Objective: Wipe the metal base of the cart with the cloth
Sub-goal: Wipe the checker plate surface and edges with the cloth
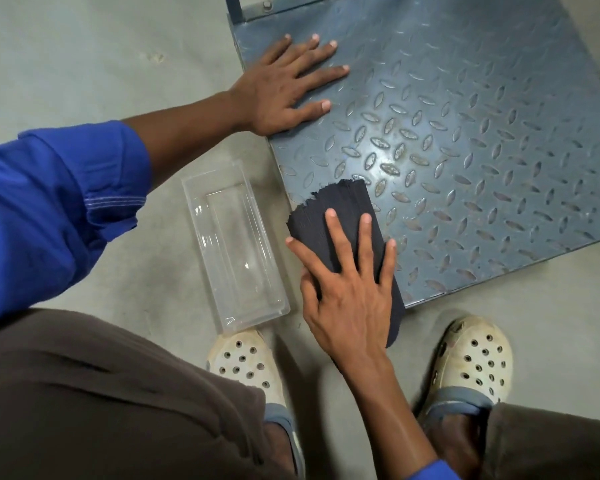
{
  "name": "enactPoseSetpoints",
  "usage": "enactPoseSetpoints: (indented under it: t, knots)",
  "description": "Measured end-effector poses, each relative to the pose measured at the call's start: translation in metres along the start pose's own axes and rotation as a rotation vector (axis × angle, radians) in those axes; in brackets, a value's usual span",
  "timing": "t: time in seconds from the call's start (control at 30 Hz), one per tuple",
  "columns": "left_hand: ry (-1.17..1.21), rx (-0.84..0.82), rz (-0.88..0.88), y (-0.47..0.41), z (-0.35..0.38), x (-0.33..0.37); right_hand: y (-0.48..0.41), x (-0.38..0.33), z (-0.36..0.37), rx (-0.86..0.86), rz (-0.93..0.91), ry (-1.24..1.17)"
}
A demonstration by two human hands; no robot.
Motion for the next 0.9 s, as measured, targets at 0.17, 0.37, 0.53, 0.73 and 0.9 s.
enactPoseSetpoints:
  t: [0.17,0.37,0.53,0.73,0.9]
  knots:
    - [0.018,-0.005,-0.027,0.006,-0.001,0.001,-0.059,-0.023,0.013,-0.033,-0.080,0.042]
    - [0.027,-0.011,-0.039,0.011,0.000,0.002,-0.029,0.001,0.008,-0.009,-0.012,-0.017]
    - [0.045,0.065,-0.047,0.046,0.008,0.016,-0.033,0.044,0.004,-0.016,0.137,-0.044]
    - [0.246,0.164,-0.118,0.102,0.023,0.062,-0.106,0.094,0.006,-0.025,0.246,-0.071]
    - [0.363,0.183,-0.167,0.140,0.036,0.089,-0.152,0.116,0.001,-0.055,0.209,-0.068]
Point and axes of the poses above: each hand's wrist, its own y-axis away from the middle knuckle, its own z-axis out of the palm, x = y × z, the point moved 9 cm from there along -y, towards the middle knuckle, and after that the axes turned 6 degrees about y, right-handed, at the moved point
